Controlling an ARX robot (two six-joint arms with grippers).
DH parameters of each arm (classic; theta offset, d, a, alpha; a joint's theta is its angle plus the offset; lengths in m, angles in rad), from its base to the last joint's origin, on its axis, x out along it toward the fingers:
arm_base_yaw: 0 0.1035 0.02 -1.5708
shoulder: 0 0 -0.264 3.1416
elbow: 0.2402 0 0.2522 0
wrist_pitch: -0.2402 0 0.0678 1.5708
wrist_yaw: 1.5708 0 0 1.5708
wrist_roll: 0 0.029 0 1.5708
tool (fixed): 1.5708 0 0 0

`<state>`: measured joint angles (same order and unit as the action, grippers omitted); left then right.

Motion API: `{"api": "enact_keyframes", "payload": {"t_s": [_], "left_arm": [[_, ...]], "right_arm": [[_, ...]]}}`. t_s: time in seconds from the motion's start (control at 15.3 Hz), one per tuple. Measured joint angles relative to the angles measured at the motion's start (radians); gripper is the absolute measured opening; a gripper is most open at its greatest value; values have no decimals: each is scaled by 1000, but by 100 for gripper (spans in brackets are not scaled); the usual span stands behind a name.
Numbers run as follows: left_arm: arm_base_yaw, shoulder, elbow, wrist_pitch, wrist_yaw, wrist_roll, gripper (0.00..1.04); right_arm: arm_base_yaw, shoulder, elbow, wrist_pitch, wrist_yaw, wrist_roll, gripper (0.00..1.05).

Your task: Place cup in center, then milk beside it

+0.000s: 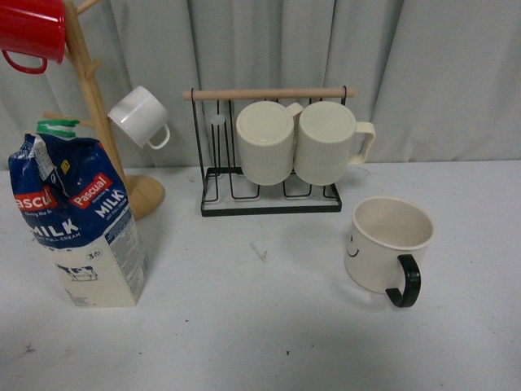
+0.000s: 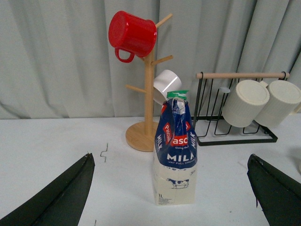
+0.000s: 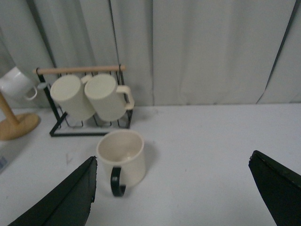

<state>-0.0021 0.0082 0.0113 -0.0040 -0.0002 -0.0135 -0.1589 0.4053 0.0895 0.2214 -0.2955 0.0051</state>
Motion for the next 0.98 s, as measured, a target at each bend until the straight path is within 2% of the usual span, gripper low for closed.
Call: {"api": "enact_keyframes", "payload": {"t_s": [0.07,0.13,0.2,0.33,0.46,0.65,0.78,0.98], "left_arm": [[0,0,0,0,0,0,98],[0,0,0,1,0,0,98],[0,0,0,0,0,0,98],[0,0,0,0,0,0,98],[0,0,0,0,0,0,98],[0,0,0,0,0,0,98],[0,0,0,0,0,0,98],[0,0,0,0,0,0,98]], "right_arm": [[3,184,58,164,20,2,98],[38,443,161,362,113,2,98],[66,615,247,431,177,2,98],[130,955,459,323,281,20,98],[195,1234,690,127,276,41,98],[242,1452,978,-127,272,56,98],[258,1540,1094,-277,232,93,98],[280,1608,1132,-369,210,145,98]]}}
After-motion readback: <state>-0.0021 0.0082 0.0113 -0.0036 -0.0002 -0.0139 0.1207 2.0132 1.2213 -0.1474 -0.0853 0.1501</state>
